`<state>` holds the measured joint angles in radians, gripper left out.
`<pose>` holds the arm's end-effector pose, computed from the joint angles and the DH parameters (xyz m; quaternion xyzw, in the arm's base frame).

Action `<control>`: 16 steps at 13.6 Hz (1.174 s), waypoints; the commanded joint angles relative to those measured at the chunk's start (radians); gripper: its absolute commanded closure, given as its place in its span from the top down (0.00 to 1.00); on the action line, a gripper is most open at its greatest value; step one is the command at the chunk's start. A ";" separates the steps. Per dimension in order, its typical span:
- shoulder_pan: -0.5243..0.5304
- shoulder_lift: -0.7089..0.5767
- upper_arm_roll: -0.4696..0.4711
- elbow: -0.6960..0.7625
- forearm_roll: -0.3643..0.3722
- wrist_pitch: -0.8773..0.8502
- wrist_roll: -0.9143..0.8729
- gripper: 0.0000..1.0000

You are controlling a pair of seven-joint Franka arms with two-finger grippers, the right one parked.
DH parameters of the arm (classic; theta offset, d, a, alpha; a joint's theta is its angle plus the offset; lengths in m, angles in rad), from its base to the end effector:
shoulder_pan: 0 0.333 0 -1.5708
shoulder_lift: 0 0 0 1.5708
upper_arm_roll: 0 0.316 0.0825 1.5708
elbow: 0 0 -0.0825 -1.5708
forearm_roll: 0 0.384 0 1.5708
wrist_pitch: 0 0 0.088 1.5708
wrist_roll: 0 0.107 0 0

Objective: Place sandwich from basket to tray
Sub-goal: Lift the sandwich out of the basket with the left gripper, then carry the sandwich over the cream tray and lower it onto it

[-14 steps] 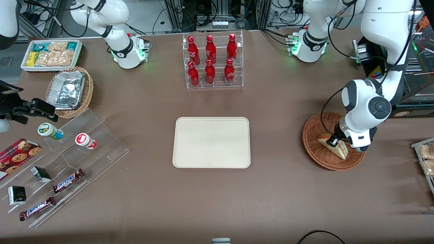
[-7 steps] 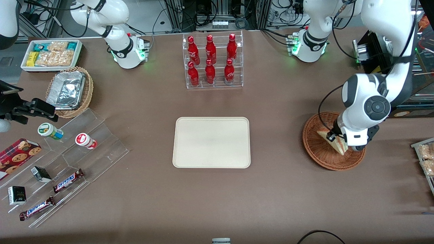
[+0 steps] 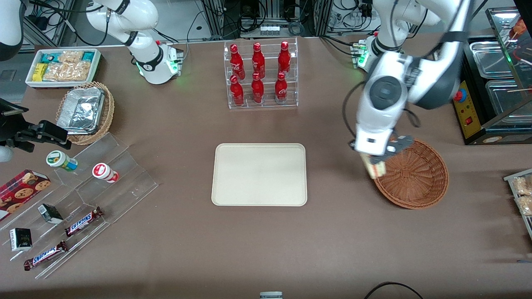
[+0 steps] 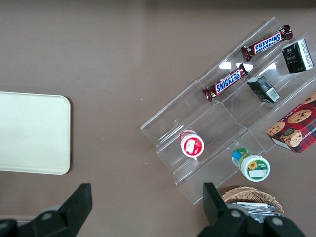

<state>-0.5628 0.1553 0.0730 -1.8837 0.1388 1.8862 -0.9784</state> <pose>0.5171 -0.2656 0.4146 -0.9712 -0.2148 0.0097 0.1027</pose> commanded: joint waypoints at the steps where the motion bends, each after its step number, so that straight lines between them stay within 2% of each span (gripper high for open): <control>1: -0.096 0.053 0.013 0.055 -0.037 0.074 0.007 0.02; 5: -0.250 0.246 0.013 0.175 -0.051 0.224 -0.011 0.02; 10: -0.301 0.386 0.010 0.193 -0.053 0.344 -0.008 0.02; 16: -0.302 0.464 0.010 0.192 -0.048 0.439 0.009 0.03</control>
<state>-0.8528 0.5947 0.0696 -1.7207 0.0929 2.3195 -0.9849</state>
